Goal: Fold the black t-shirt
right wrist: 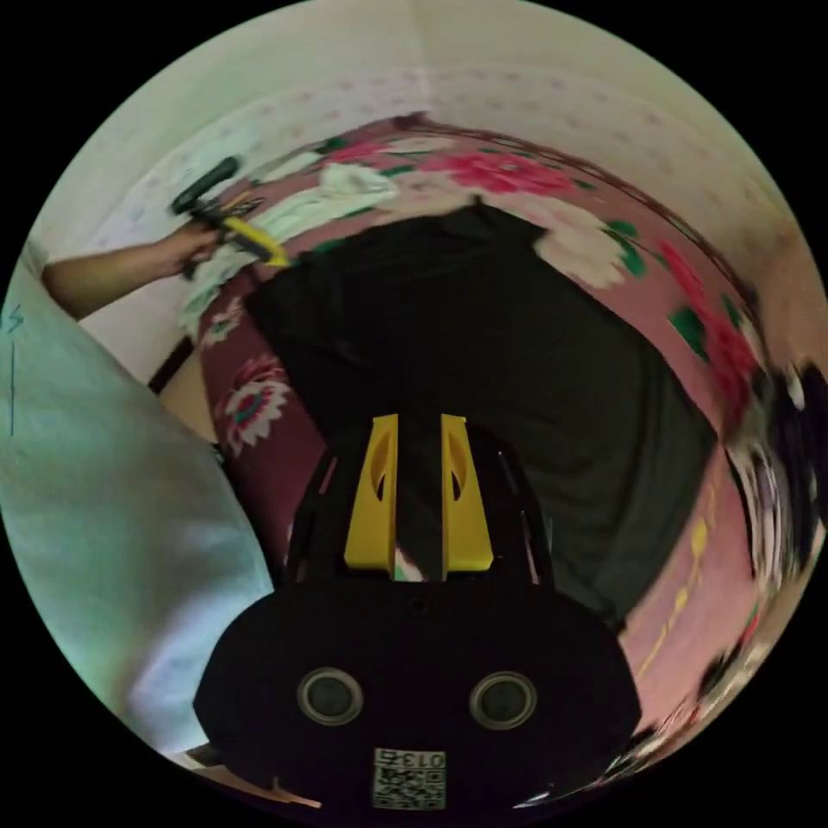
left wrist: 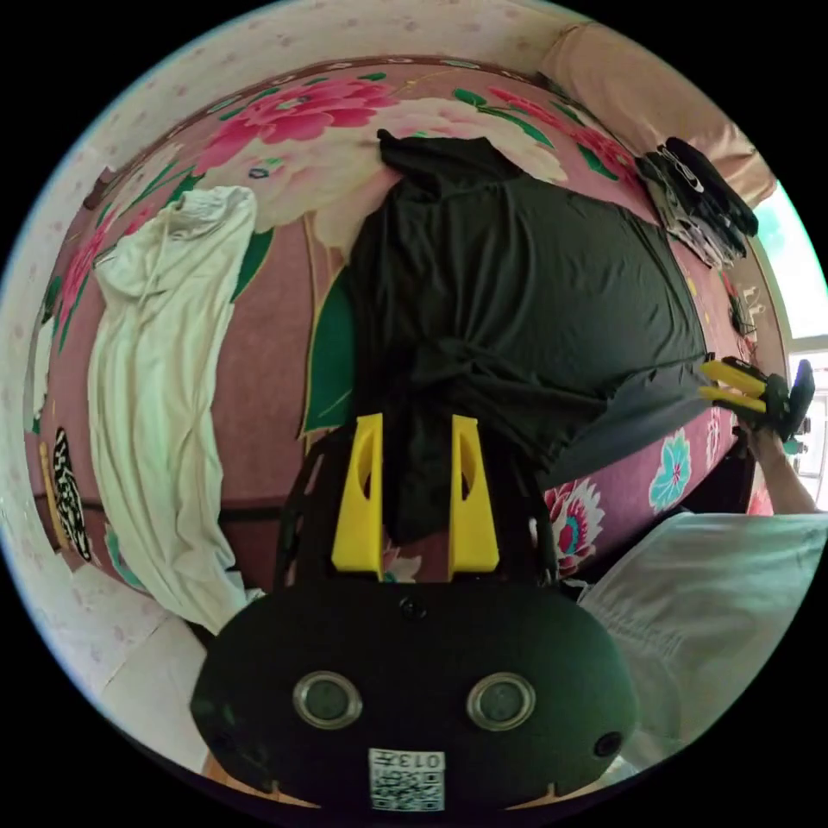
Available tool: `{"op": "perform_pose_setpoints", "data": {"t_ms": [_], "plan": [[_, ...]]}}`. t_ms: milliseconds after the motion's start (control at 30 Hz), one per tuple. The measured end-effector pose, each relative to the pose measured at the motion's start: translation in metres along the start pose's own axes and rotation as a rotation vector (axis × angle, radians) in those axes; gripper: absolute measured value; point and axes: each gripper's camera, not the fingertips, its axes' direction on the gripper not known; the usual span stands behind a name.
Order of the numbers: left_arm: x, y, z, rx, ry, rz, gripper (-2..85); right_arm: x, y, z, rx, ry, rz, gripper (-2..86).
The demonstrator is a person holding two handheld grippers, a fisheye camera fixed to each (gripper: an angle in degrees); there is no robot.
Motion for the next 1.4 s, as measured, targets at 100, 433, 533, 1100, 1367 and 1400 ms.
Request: {"op": "perform_pose_setpoints", "data": {"t_ms": [100,433,533,1100,1367,1400], "plan": [[-0.006,-0.026,0.018,-0.043,0.096,-0.04,12.4,-0.096,-0.076,0.049,0.003,-0.103,-0.336,8.5],[-0.031,-0.051,0.034,-0.118,0.214,-0.108,1.2,-0.213,-0.169,0.164,-0.112,-0.097,-0.687,2.8],[-0.033,-0.055,0.033,-0.11,0.221,-0.089,0.6,-0.186,-0.184,0.168,-0.119,-0.201,-0.543,1.4],[-0.046,0.014,0.025,0.104,0.099,-0.231,4.3,0.045,-0.155,0.179,0.113,-0.483,0.371,4.0],[0.038,0.043,0.07,-0.086,0.018,0.103,1.3,-0.079,-0.226,0.226,-0.061,-0.377,-0.172,0.5],[0.039,0.044,0.076,-0.11,0.008,0.108,1.1,-0.082,-0.23,0.234,-0.09,-0.372,-0.187,0.4]]}}
